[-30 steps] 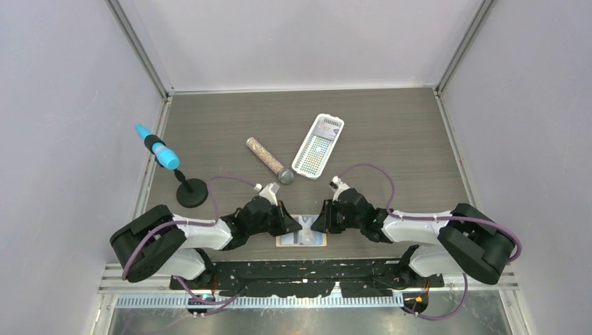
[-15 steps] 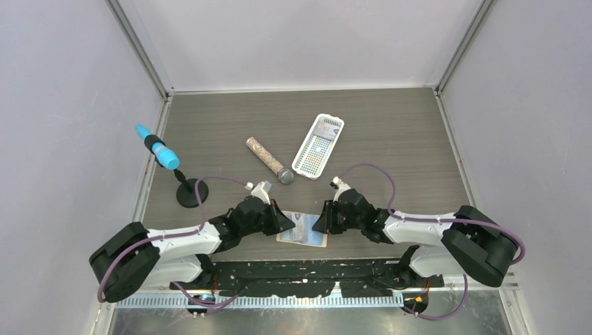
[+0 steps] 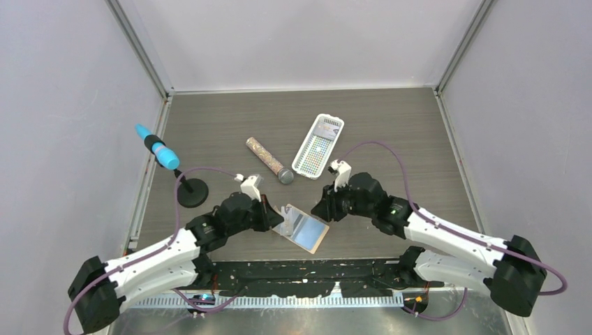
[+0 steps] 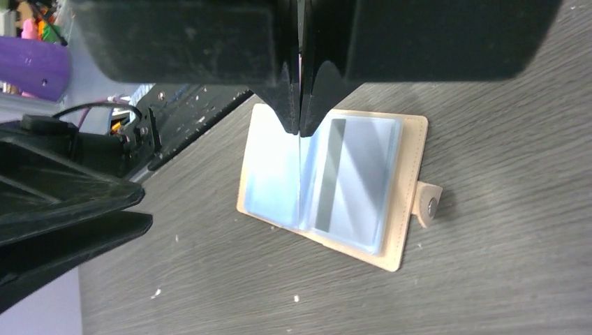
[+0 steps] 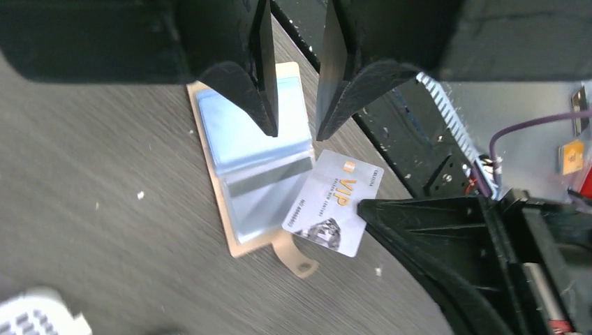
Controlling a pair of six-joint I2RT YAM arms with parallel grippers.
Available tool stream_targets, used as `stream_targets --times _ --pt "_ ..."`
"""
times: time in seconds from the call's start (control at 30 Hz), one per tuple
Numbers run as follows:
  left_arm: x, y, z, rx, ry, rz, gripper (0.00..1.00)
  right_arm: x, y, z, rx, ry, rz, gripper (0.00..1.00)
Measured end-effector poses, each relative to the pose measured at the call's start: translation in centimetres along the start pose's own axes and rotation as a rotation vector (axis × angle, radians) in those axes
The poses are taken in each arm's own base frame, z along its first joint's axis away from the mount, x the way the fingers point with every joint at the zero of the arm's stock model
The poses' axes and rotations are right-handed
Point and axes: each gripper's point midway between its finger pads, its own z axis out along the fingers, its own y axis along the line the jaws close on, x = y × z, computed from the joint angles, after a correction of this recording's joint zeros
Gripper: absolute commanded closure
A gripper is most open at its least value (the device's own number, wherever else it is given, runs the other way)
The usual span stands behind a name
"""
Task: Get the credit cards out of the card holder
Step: Remove the credit card from the card holder, then place the credit card in the storage box.
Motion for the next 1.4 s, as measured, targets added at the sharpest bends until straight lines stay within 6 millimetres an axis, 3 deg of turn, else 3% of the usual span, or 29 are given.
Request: stream_targets --times 0.1,0.2,0.5,0.67,0.93,1.03,1.13,1.23,1.3,1.4 --pt "-0.8 -1.3 -1.3 0.051 -0.013 0.056 1.00 -1.9 1.7 -1.3 -0.061 -0.044 -0.090 0.60" --pt "-1.0 -2.9 -2.5 0.120 0.005 0.110 1.00 -2.5 2.7 -2.2 -0.108 -0.046 -0.165 0.58" --pt "1.6 -7.1 -4.7 0.358 0.192 0.224 1.00 -1.9 5.7 -3.5 -0.288 0.033 -0.318 0.57" --pt "3.1 -7.8 -5.2 0.429 0.283 0.247 1.00 -1.8 7.1 -2.8 -0.373 0.092 -0.345 0.57" --pt "3.2 -8.7 -5.4 0.491 0.296 0.267 1.00 0.7 7.9 -2.1 -0.492 0.221 -0.317 0.58" --pt "3.2 -8.9 -5.4 0.499 0.295 0.270 1.00 1.2 8.4 -2.3 -0.537 0.246 -0.309 0.65" --pt "3.0 -9.1 -5.4 0.509 0.286 0.279 1.00 1.7 8.6 -2.2 -0.564 0.271 -0.300 0.85" --pt "3.1 -9.0 -5.4 0.509 0.289 0.285 1.00 2.2 8.7 -2.2 -0.587 0.294 -0.286 0.94" --pt "3.2 -8.8 -5.4 0.502 0.292 0.286 0.92 2.2 8.9 -2.4 -0.605 0.297 -0.286 0.95" --pt "3.0 -8.5 -5.2 0.484 0.277 0.292 0.63 2.2 8.9 -2.4 -0.608 0.294 -0.281 0.95"
